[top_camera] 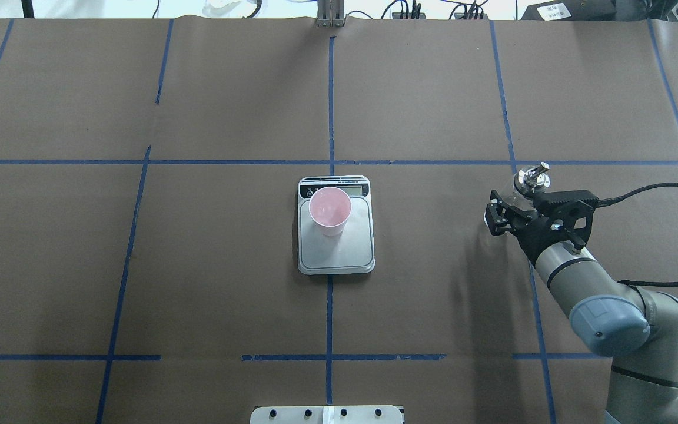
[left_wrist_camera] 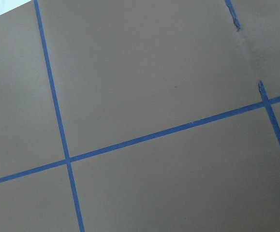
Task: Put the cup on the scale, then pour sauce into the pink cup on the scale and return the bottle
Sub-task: 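Lift the glass bottle with the right gripper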
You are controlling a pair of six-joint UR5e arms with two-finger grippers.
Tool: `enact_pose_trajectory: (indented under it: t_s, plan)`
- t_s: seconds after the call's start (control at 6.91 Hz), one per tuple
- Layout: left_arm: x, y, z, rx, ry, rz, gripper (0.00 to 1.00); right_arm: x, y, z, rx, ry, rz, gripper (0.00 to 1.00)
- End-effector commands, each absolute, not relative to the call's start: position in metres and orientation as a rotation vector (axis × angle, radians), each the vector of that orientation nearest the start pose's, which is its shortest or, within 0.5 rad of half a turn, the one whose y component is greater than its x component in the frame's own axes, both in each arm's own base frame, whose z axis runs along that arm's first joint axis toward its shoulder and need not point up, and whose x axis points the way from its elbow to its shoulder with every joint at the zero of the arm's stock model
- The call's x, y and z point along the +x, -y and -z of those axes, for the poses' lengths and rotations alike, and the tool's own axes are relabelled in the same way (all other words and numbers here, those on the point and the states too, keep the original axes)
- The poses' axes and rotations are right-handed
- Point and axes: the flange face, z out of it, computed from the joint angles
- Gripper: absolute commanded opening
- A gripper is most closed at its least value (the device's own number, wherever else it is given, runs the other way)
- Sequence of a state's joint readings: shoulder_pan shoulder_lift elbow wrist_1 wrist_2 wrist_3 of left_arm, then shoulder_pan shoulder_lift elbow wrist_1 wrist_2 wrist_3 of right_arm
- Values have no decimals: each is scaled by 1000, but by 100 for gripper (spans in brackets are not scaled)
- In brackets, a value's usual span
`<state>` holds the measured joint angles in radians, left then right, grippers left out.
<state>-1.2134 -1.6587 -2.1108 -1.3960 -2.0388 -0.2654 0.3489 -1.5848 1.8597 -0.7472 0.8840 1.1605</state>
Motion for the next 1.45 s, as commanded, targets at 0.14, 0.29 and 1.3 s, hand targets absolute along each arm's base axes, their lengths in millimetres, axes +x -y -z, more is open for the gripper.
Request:
enact_pose_trajectory:
  t_s: [0.14, 0.29, 1.3]
  plan:
    - [81, 484, -392, 286, -574, -188, 100, -354, 379, -387, 1049, 698, -207, 0]
    - [81, 484, -392, 286, -574, -189, 100, -338, 395, -374, 1102, 615, -133, 0]
    - [-64, 502, -529, 307, -522, -310, 100, -357, 405, -318, 1313, 241, 152, 0]
